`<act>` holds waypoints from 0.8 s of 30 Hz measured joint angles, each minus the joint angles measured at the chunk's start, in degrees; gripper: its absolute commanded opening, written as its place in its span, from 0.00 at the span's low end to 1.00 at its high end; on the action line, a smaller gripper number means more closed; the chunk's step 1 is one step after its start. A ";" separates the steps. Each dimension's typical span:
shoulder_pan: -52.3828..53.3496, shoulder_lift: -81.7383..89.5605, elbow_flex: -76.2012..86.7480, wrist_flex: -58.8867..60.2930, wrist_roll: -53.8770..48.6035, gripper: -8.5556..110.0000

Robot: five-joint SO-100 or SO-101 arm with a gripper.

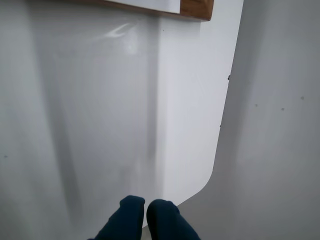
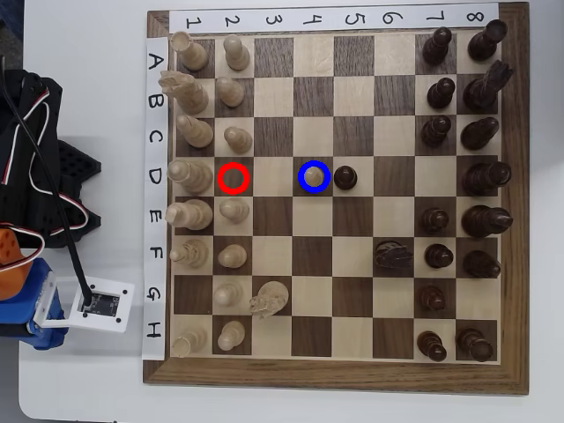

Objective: Move the piece to destination

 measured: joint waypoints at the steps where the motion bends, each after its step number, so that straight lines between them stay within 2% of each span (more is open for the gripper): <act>1: 0.00 0.00 0.00 0.00 0.00 0.09; 24: -0.62 0.00 0.00 0.00 0.00 0.08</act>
